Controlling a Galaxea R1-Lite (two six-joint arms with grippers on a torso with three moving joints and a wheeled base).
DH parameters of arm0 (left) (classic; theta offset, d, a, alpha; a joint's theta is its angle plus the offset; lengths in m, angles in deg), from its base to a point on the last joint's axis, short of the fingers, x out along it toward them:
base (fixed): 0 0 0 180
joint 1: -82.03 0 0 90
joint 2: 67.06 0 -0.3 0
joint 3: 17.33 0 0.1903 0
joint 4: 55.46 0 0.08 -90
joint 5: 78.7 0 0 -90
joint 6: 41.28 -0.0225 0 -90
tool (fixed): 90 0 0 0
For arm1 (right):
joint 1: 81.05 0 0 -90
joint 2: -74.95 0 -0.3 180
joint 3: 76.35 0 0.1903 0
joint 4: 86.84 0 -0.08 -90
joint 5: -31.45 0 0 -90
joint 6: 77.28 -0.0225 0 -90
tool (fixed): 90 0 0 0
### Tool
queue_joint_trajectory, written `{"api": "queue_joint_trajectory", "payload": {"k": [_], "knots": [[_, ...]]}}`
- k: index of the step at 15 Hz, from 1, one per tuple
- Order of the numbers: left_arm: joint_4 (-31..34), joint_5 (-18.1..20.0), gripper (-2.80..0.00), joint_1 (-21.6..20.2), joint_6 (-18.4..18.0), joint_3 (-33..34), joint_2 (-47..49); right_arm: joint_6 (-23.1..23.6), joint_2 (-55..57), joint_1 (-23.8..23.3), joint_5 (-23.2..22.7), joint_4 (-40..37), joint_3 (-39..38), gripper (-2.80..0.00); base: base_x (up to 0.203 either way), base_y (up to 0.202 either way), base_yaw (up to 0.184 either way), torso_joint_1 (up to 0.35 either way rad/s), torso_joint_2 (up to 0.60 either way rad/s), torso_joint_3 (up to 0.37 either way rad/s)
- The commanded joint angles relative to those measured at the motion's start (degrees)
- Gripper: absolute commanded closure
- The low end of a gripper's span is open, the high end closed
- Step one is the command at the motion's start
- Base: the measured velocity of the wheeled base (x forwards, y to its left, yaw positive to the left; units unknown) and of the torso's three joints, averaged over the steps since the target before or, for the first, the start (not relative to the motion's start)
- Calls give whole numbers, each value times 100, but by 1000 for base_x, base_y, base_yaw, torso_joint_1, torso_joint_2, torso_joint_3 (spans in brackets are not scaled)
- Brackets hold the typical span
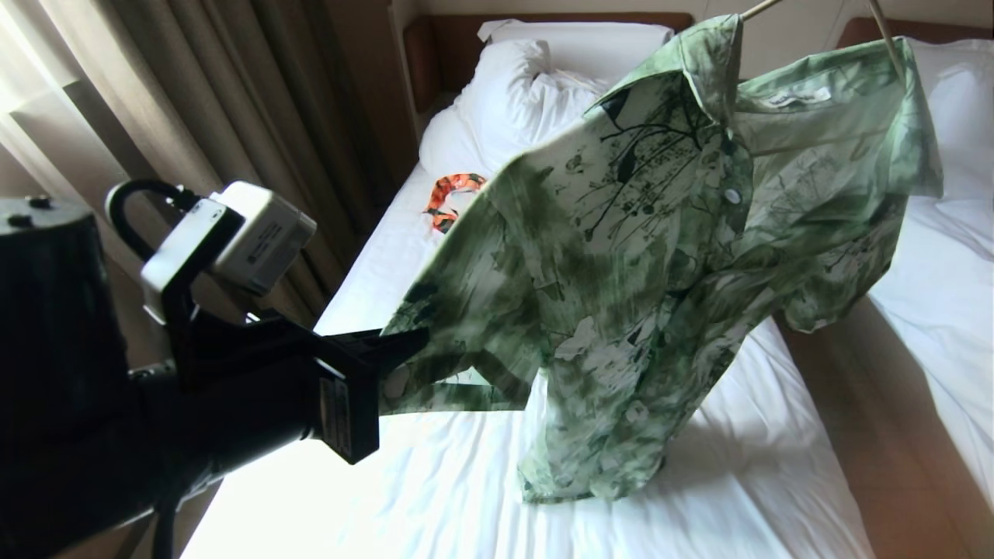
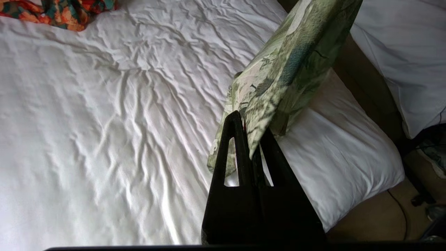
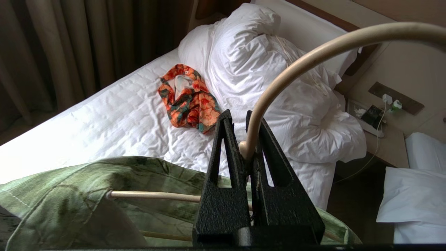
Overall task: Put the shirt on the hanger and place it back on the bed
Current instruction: Take the clothes hanger out of the clothes
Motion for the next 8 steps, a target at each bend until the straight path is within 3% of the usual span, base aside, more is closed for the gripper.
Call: {"api": "queue_joint_trajectory", "payload": {"k": [1, 8], "knots": [[-11, 50, 0, -113, 22, 87, -89, 14, -33, -16, 11, -3, 7, 0, 0, 0, 0, 0, 0, 0], [-44, 52, 0, -251, 82, 241, -312, 23, -132, -88, 2, -12, -15, 0, 0, 0, 0, 0, 0, 0]]}}
